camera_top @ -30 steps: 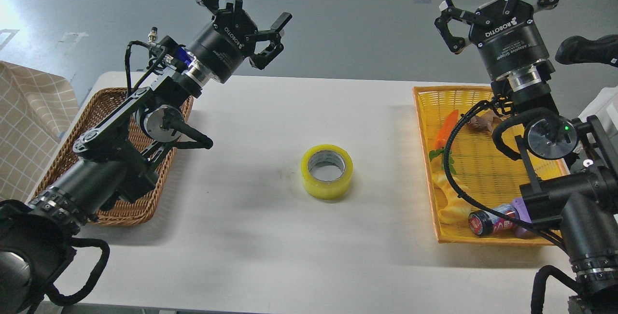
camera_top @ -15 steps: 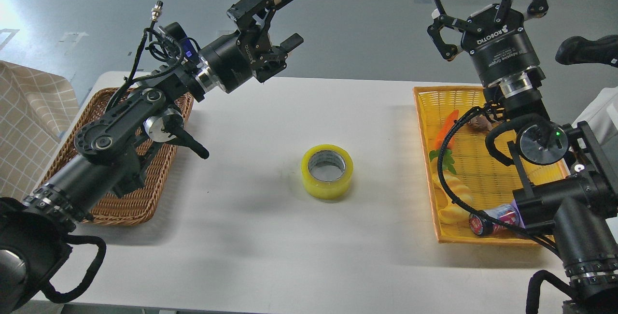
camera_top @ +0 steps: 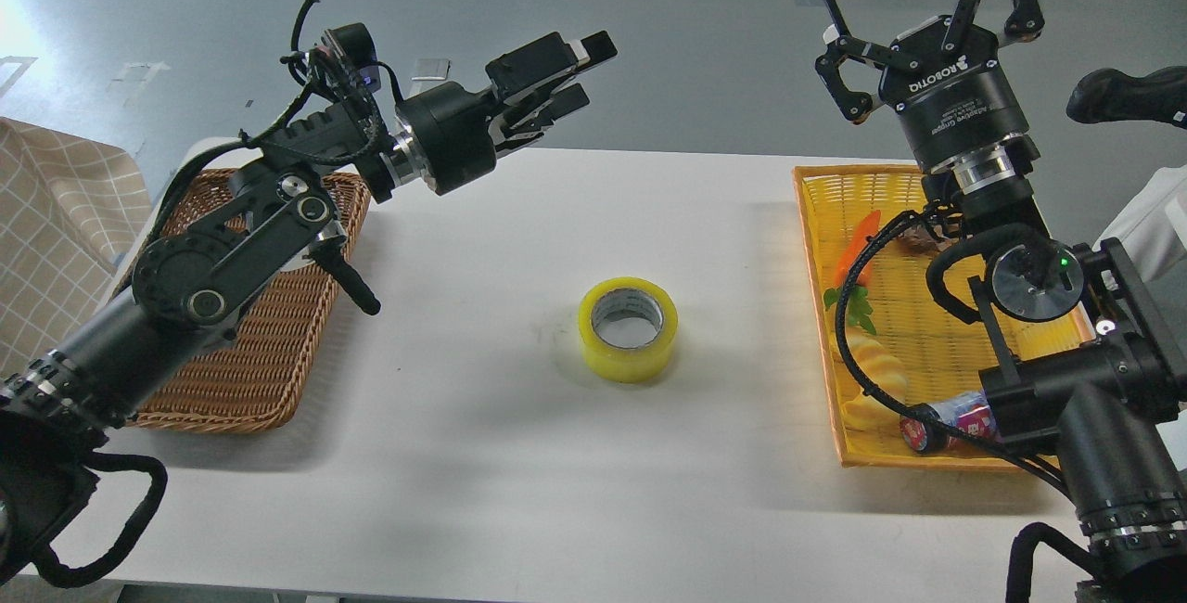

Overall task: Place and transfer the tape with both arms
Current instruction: 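Reach the left gripper toward the tape roll on the table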

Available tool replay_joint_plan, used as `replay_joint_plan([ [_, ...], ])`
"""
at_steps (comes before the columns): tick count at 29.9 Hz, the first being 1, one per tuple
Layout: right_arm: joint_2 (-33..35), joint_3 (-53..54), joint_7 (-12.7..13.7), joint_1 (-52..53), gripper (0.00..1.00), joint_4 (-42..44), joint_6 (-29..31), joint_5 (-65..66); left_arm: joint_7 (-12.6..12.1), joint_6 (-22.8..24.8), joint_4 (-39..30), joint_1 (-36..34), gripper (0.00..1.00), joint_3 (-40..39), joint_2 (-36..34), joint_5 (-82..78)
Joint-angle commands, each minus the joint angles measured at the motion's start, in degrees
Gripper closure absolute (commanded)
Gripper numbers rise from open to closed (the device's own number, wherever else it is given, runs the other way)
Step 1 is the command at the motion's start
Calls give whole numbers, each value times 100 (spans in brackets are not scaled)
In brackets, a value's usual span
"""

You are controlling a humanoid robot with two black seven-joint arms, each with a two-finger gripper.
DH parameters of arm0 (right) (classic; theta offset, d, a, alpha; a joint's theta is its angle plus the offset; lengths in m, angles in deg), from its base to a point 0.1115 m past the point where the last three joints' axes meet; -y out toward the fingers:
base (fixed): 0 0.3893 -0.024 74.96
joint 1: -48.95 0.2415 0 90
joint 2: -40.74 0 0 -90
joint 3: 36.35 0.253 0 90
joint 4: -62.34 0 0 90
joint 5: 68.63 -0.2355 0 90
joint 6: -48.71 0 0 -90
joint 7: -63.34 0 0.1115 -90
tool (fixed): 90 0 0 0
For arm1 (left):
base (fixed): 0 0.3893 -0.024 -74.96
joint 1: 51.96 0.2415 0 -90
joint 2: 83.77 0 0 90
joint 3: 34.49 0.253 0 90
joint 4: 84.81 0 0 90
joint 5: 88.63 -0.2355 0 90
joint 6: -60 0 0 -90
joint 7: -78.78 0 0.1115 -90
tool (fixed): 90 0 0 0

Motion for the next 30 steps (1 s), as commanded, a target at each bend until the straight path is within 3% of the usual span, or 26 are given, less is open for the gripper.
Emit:
replay_joint_plan([
  [1,7,-2,0,-4,0,14,0,1,32,-67,-9,-198,2,541,-209,-384],
  [7,7,-2,0,-66,0,23,0,1,-65,-225,-9,-286,2,664,-314,-1465],
  [15,8,7,0,-75,0,50,0,10,-372,-216,-9,-286,2,787,-279,-2985],
  [18,16,7,0,-75,0,50,0,10,-425,-190,-9,-295,2,796,-270,-2986],
  [25,7,-11,0,-66,0,58,0,10,-811,-102,-298,-330,2,787,-235,-2881],
  [30,7,-20,0,-40,0,58,0,27,-873,30,-466,-330,2,796,-209,-2898],
])
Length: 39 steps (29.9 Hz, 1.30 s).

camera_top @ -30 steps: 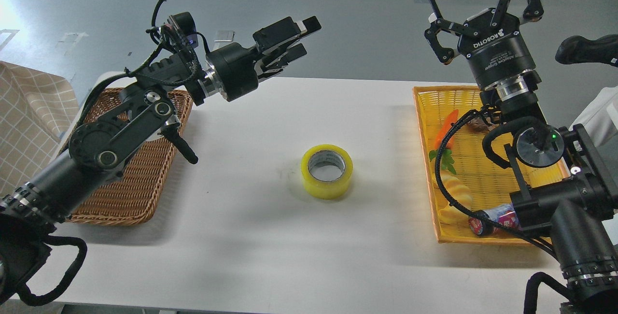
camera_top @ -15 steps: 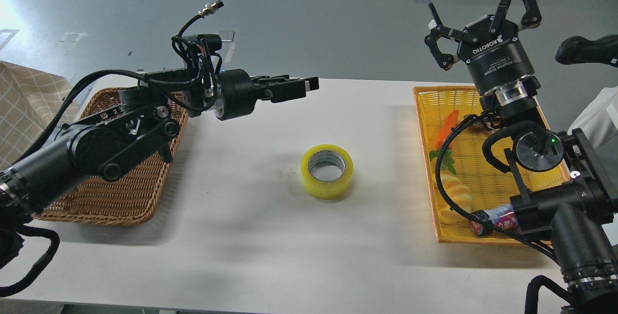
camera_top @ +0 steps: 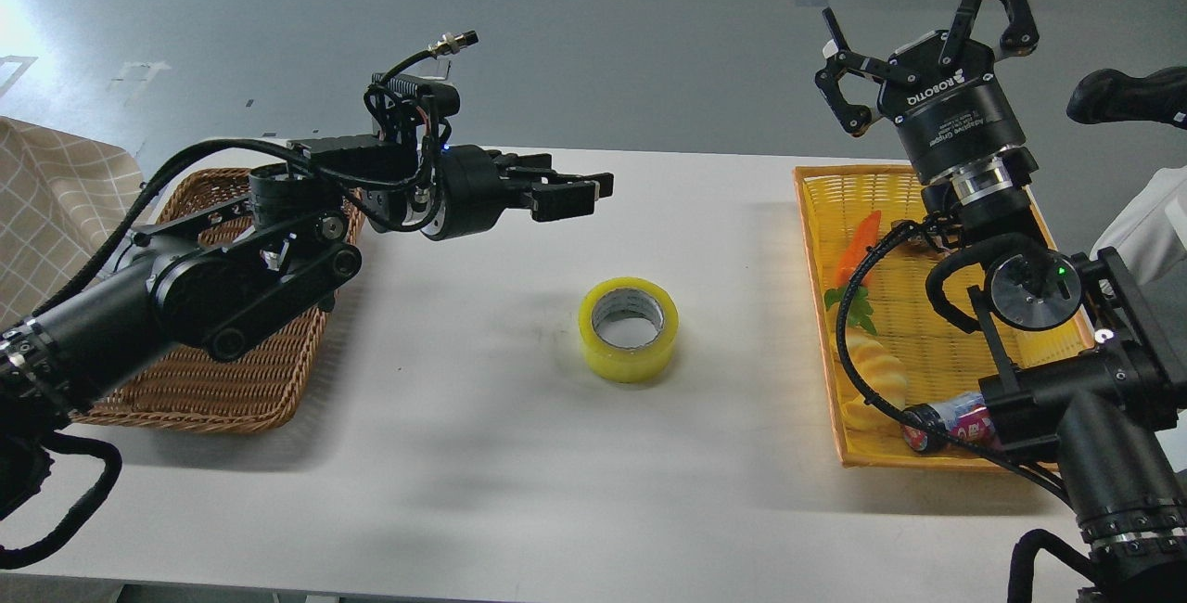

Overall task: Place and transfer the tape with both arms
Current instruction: 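Reach the left gripper toward the tape roll on the table, then grip the tape roll's rim with the left gripper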

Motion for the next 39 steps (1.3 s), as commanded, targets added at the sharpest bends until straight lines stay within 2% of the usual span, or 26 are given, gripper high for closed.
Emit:
replay_joint_plan([
  [1,-1,-22,0,34,0,0,0,16,-24,126,-99,4,2,8,22,-17],
  [5,-1,-13,9,52,0,-9,0,8,-24,143,-91,21,2,25,48,-43],
  [11,-10,-13,0,52,0,-9,0,16,-94,152,-91,-137,2,605,57,-78],
  [21,8,-13,0,60,0,0,0,16,-981,152,-82,-102,2,728,268,-69],
  [28,8,-13,0,60,0,9,0,25,-1202,187,-38,-128,2,1168,488,-61],
  [32,8,-13,0,52,0,9,0,25,-1360,196,-21,-110,2,1203,566,-61],
  [39,-10,-22,0,16,0,0,0,25,-1492,205,6,-102,2,1212,742,-69],
])
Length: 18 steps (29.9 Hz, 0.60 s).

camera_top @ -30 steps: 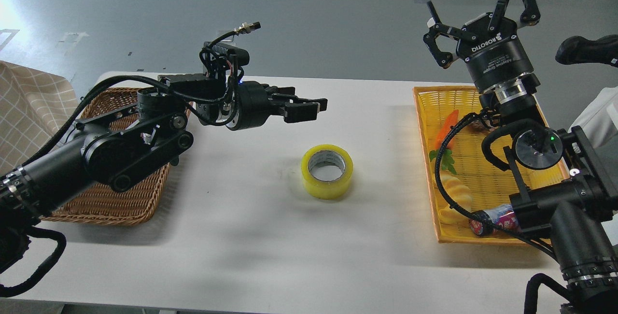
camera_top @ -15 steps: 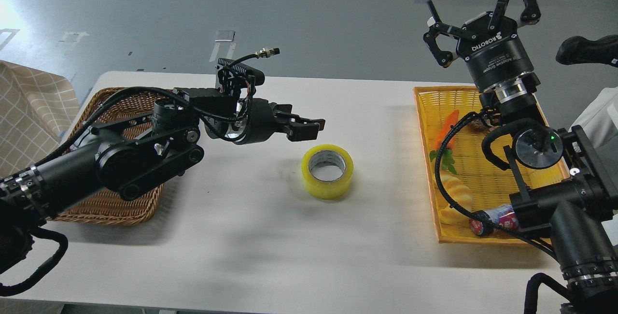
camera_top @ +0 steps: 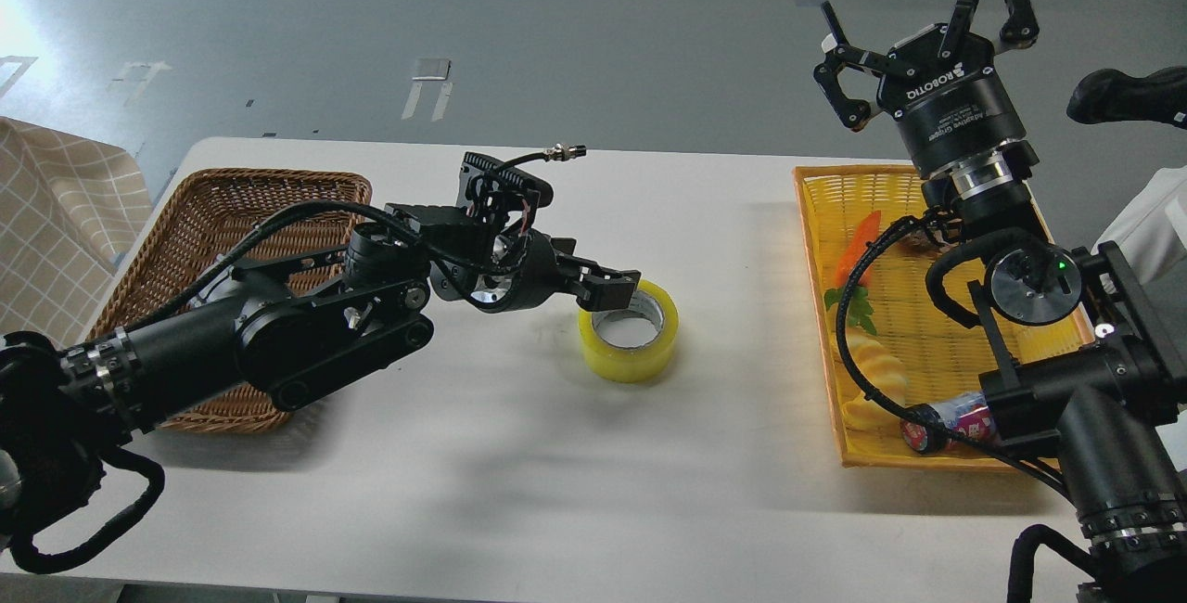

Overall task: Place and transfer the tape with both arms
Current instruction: 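Grip the tape roll's rim with the left gripper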

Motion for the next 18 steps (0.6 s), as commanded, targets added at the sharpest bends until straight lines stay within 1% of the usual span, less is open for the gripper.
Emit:
replay_joint_plan([
  [1,-12,-9,1,-31,0,0,0,0,-64,9,4,-4,2,0,95,-5],
  [4,-12,-9,1,-40,0,0,0,0,-73,9,48,5,2,35,156,-5],
  [8,-20,-18,1,-31,0,0,0,0,-73,0,346,-4,2,290,226,4],
  [18,-82,-18,1,-40,0,70,0,0,-81,0,646,-21,2,308,499,4],
])
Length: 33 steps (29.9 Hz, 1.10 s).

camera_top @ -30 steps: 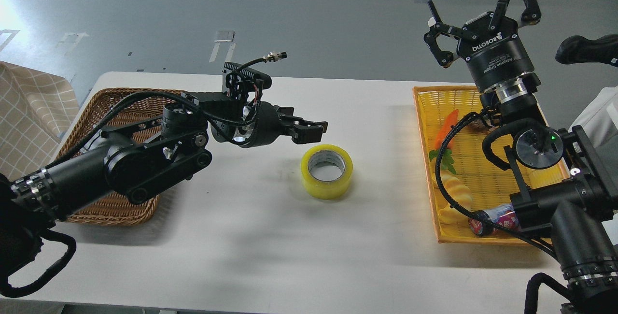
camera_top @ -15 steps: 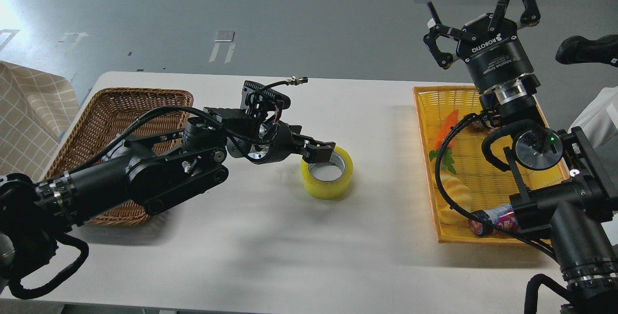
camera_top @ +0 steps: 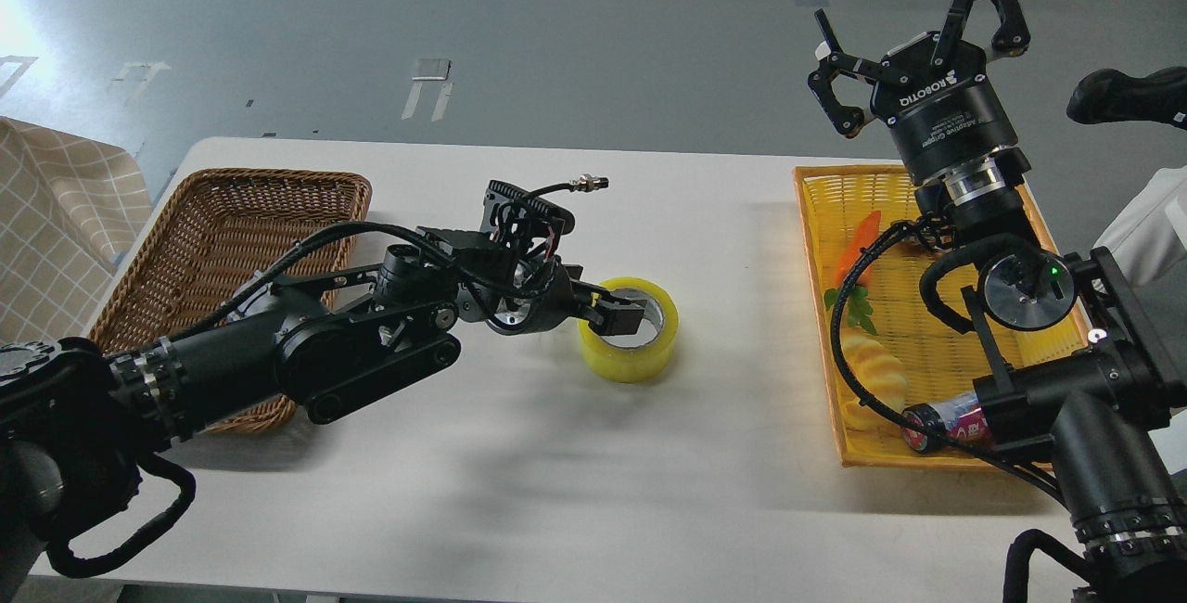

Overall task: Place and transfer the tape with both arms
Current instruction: 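Grip the tape roll's rim with the left gripper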

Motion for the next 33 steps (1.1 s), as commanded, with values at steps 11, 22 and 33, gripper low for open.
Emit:
replay_joint_plan([
  [11,-20,1,-8,-1,0,55,0,0,-254,-1,286,2,2,2,68,-4],
  [22,-20,1,-8,-1,0,55,0,0,-281,8,409,-7,2,256,191,-4],
  [33,-46,1,-17,-1,0,107,0,0,-246,-27,690,-24,29,415,349,-4],
])
